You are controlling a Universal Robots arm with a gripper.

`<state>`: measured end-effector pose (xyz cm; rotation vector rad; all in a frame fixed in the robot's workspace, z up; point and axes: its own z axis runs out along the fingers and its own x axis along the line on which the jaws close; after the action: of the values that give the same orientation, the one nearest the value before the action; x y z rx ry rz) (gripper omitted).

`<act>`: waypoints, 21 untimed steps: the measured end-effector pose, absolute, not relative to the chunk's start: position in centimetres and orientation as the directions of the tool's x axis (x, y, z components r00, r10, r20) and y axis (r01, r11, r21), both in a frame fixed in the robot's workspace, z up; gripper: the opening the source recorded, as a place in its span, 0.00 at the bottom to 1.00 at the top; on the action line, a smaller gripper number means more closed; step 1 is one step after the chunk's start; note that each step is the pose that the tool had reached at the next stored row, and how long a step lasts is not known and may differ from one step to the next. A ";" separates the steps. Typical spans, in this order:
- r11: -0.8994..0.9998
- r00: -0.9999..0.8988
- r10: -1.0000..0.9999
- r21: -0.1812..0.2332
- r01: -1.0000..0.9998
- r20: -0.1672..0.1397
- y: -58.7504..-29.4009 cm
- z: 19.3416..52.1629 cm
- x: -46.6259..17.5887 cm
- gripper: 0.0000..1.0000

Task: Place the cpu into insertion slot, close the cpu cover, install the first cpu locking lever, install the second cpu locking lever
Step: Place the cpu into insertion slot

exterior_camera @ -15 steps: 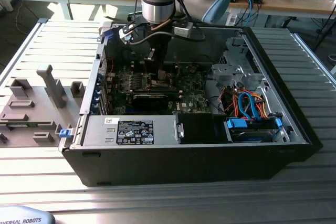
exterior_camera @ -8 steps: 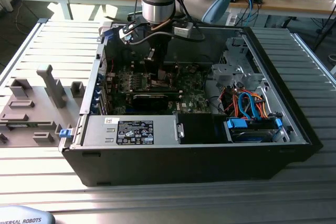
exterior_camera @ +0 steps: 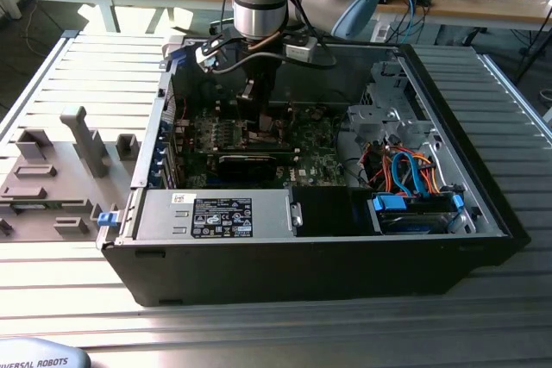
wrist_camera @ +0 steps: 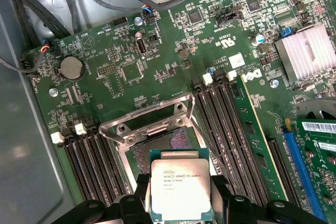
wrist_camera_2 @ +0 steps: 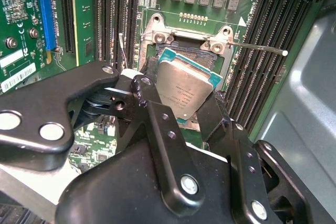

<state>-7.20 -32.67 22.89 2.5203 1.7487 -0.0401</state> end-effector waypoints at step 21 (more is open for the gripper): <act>-0.046 0.049 0.997 0.046 0.998 -0.064 -32.7 22.7 -7.2 0.54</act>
<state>-7.20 -32.67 22.66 2.2181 2.1147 -0.0222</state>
